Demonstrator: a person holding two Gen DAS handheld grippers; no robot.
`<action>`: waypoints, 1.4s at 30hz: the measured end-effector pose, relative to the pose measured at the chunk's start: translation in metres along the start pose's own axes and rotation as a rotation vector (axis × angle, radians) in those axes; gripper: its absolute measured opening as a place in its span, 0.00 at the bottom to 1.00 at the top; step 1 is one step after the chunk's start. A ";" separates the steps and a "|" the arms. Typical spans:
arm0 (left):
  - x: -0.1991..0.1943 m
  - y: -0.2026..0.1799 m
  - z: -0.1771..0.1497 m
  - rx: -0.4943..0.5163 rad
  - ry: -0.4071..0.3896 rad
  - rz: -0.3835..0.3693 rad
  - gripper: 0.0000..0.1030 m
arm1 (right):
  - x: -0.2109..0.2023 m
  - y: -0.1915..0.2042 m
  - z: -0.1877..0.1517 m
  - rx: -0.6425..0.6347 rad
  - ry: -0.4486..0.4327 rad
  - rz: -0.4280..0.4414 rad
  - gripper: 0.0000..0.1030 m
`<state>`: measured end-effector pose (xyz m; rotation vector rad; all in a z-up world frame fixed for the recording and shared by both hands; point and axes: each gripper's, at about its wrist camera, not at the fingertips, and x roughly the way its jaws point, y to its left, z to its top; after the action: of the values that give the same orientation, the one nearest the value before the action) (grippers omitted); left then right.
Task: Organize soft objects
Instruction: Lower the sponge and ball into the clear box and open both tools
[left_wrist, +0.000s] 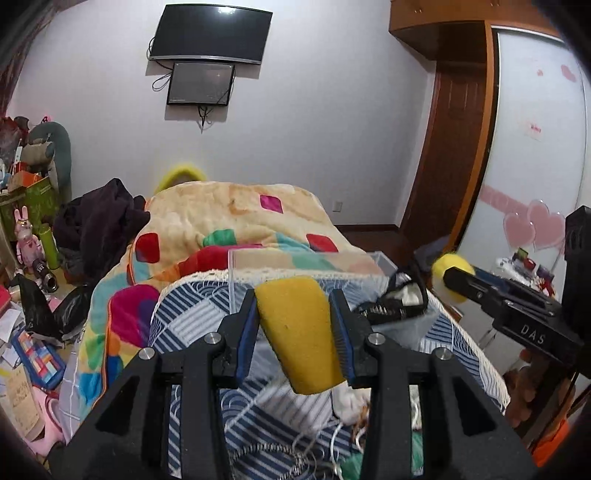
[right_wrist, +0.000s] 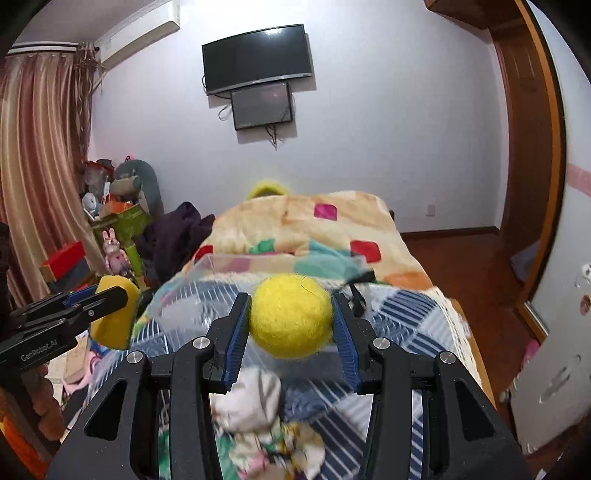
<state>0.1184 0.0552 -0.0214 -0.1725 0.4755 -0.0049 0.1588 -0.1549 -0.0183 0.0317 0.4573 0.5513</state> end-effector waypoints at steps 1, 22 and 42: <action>0.005 0.002 0.003 0.000 0.002 0.010 0.37 | 0.001 0.000 0.001 0.004 0.001 0.008 0.39; 0.090 0.015 0.000 0.019 0.166 0.055 0.37 | 0.101 0.033 -0.019 -0.114 0.294 0.059 0.40; 0.053 0.019 0.011 -0.006 0.115 0.049 0.65 | 0.048 0.013 -0.003 -0.112 0.144 0.020 0.65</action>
<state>0.1702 0.0730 -0.0389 -0.1668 0.5941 0.0348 0.1877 -0.1196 -0.0390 -0.1110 0.5660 0.6007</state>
